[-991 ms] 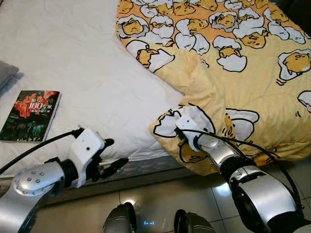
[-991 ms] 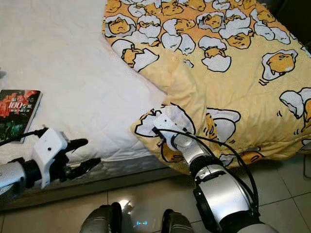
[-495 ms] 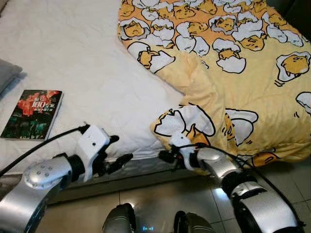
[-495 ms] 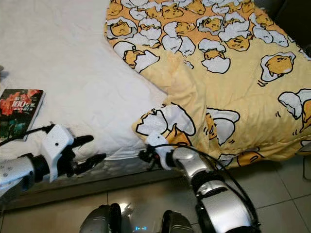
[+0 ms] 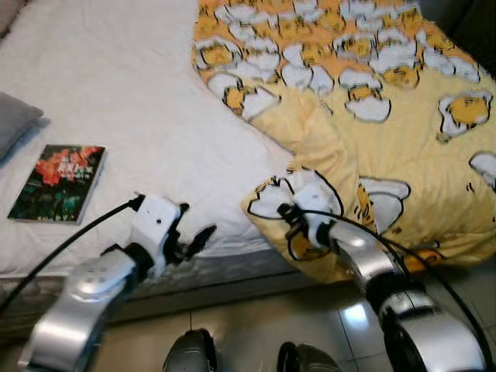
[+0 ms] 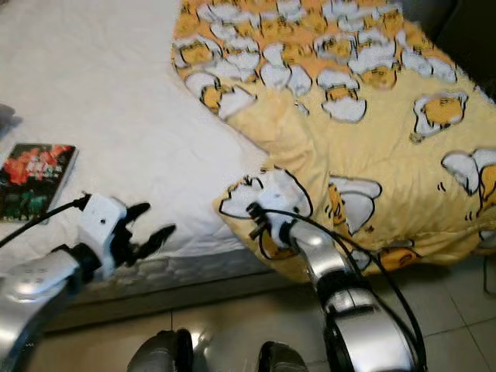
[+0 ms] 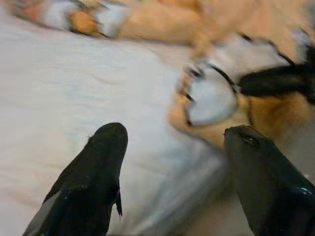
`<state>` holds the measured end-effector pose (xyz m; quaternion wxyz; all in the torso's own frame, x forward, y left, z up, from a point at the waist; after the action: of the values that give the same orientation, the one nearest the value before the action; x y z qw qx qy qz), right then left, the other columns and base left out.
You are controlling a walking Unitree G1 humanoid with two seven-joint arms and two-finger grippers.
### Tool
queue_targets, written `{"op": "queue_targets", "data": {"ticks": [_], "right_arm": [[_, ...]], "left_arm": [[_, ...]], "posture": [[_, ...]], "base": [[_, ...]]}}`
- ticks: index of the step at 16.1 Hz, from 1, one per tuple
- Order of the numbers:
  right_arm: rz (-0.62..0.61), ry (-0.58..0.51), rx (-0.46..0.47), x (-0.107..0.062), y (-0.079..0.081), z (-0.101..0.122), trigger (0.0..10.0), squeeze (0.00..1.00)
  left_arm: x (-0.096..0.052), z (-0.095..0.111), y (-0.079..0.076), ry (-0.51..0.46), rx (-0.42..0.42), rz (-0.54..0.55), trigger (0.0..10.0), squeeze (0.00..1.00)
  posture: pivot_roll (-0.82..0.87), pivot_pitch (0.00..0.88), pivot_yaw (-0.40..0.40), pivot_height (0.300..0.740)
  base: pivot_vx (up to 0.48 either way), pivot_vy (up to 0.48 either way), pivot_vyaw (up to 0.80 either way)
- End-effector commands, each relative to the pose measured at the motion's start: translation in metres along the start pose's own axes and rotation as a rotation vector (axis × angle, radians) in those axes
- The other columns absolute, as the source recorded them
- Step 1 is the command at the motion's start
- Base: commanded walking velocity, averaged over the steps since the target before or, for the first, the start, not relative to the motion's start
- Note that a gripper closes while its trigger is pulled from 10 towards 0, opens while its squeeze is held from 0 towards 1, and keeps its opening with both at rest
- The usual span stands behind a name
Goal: Clean up the room
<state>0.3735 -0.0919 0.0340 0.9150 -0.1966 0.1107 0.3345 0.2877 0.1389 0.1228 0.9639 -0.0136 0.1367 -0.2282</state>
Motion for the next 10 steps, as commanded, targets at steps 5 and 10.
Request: {"op": "queue_targets", "data": {"ticks": [5,10], "right_arm": [[-0.137,-0.124,0.167,-0.041,0.01,0.004,10.0,1.0],[-0.187,-0.076,0.213,-0.062,0.018,0.0,10.0,1.0]], "left_arm": [[0.002,0.005,0.005,-0.092,-0.061,0.125,10.0,0.0],[0.01,0.001,-0.007,-0.081,-0.079,0.061,10.0,0.0]], "posture": [[0.08,0.041,-0.015,0.74],[0.04,0.026,0.003,0.74]], "base": [[0.0,0.0,0.0],[0.0,0.0,0.0]]}}
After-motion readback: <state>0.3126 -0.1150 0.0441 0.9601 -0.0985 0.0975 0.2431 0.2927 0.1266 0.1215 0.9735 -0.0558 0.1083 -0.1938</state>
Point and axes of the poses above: a point about 5 cm out from each wrist's last joint towards the gripper, its own x axis pointing out of the wrist towards the gripper, its own z axis along the axis of the wrist's last joint, y = z × x, the point moved 6 cm from there along x, pointing out of the wrist towards the gripper, and after that the axes turned 13 degrees about -x, right-handed, at the moved point
